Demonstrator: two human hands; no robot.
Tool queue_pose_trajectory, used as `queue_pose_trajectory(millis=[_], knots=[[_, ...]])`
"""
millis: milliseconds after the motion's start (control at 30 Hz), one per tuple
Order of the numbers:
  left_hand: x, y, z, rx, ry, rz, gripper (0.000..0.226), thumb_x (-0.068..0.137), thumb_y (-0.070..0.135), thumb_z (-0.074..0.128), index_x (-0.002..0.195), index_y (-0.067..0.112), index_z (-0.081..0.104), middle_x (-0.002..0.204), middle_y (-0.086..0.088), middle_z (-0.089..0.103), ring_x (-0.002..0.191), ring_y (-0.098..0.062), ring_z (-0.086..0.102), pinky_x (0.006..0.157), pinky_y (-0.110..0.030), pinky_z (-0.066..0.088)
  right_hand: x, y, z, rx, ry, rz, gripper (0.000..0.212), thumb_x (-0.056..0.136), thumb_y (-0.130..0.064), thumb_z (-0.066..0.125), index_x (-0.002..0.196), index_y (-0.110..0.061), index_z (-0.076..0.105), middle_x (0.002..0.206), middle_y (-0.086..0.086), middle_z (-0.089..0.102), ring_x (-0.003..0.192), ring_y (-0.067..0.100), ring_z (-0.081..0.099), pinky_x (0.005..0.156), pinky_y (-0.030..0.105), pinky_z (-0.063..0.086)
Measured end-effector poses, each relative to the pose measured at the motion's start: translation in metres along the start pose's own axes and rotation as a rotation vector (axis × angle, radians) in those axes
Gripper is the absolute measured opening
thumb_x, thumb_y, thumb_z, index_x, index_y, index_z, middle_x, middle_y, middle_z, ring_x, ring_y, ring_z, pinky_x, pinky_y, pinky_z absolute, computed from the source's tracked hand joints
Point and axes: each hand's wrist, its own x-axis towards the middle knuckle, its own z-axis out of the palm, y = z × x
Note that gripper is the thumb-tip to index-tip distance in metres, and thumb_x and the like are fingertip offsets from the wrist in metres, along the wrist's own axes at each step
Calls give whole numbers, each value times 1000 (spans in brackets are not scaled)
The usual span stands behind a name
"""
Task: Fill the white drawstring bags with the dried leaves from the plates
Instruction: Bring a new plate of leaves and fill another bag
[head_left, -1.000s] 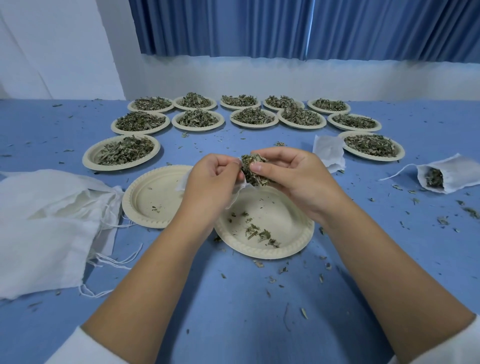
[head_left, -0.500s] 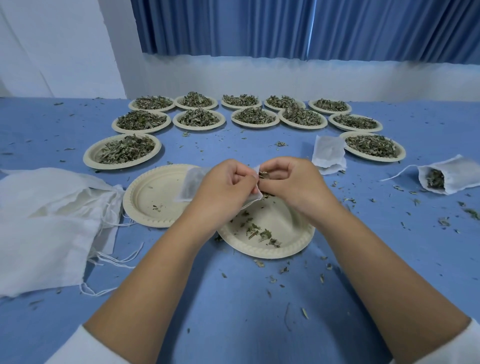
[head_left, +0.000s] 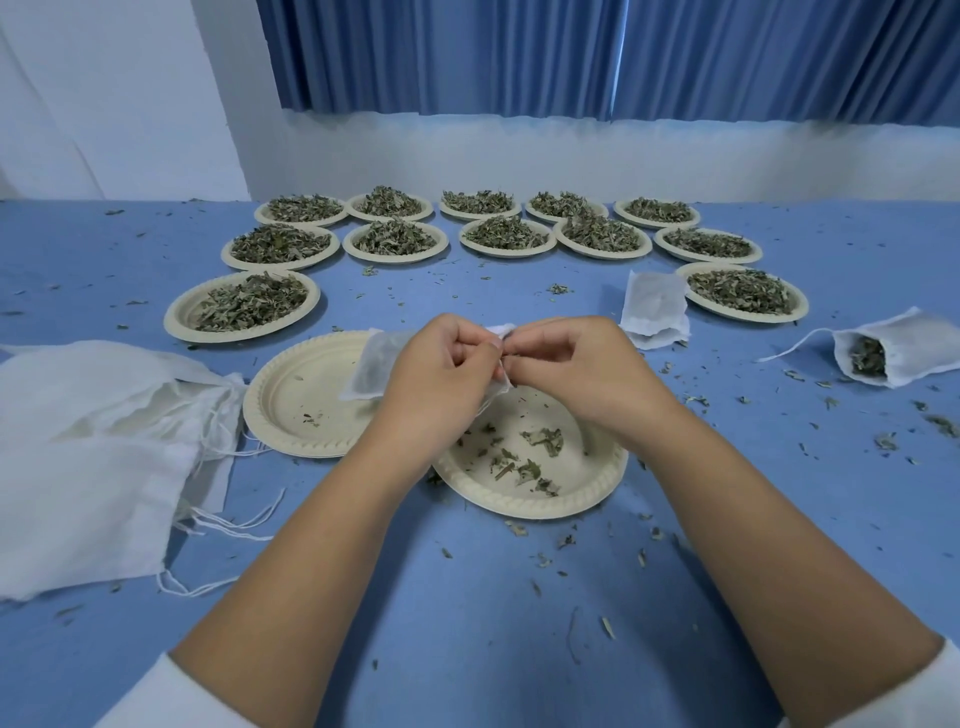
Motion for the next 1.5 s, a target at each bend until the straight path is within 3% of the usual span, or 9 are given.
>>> queue_pose_trajectory(millis=[233,500,733,867,967,1067,1133,1333,1500], knots=[[-2,3,-2,10,3,-5,11,96,20,55,86,21,61,60,13,65,45,-1,49,46,-18,35,-1,-2,1,106,58,24,22,85,0,70,86,-22,74,83,-2,76,79,12,73,85,26,57],[-4,6,-3,-74,-25,-24,11,96,14,53,87,17,58,56,12,58,39,0,43,41,-15,32,0,4,12,241,104,-17,17,76,5,77,74,-11,70,63,0,71,56,10,66,57,18,53],[-5,13,-7,-224,-43,-40,15,98,3,44,86,8,51,48,3,47,31,-4,29,35,-12,24,1,3,6,223,35,-94,12,80,-4,77,85,-16,76,74,-3,75,63,6,66,53,14,47],[-5,14,-8,-274,-118,-26,22,99,2,41,79,10,47,50,2,41,35,-5,21,36,-15,19,3,7,3,220,153,-52,29,70,-12,87,72,-17,58,58,-12,55,57,8,48,55,18,43],[-4,13,-10,-262,-144,-22,23,99,4,40,77,10,46,49,0,32,39,-9,17,37,-17,18,6,9,1,231,124,82,34,70,-21,87,88,-16,59,79,-8,57,65,6,53,62,21,46],[-3,12,-12,-274,-173,-29,24,98,2,39,77,12,45,47,1,31,40,-10,17,37,-17,19,8,11,2,444,-132,229,34,83,-20,76,115,-13,67,105,5,70,89,14,72,77,30,59],[-3,13,-12,-282,-190,-32,24,97,2,39,77,13,46,55,-3,31,40,-9,17,37,-17,20,8,12,4,594,-250,253,14,90,-14,68,102,-9,73,96,9,75,89,17,73,74,27,59],[-5,13,-11,-228,-197,-10,22,98,5,43,78,13,48,65,-9,36,36,-7,22,36,-16,22,8,13,8,591,-147,246,8,86,-5,71,80,-3,76,83,14,75,76,19,74,65,22,57],[-9,5,3,79,-197,167,20,99,10,45,83,18,52,49,15,48,40,-1,37,49,-25,30,7,12,13,324,-1,222,33,80,8,65,52,-11,67,53,5,64,51,15,62,52,21,52]])
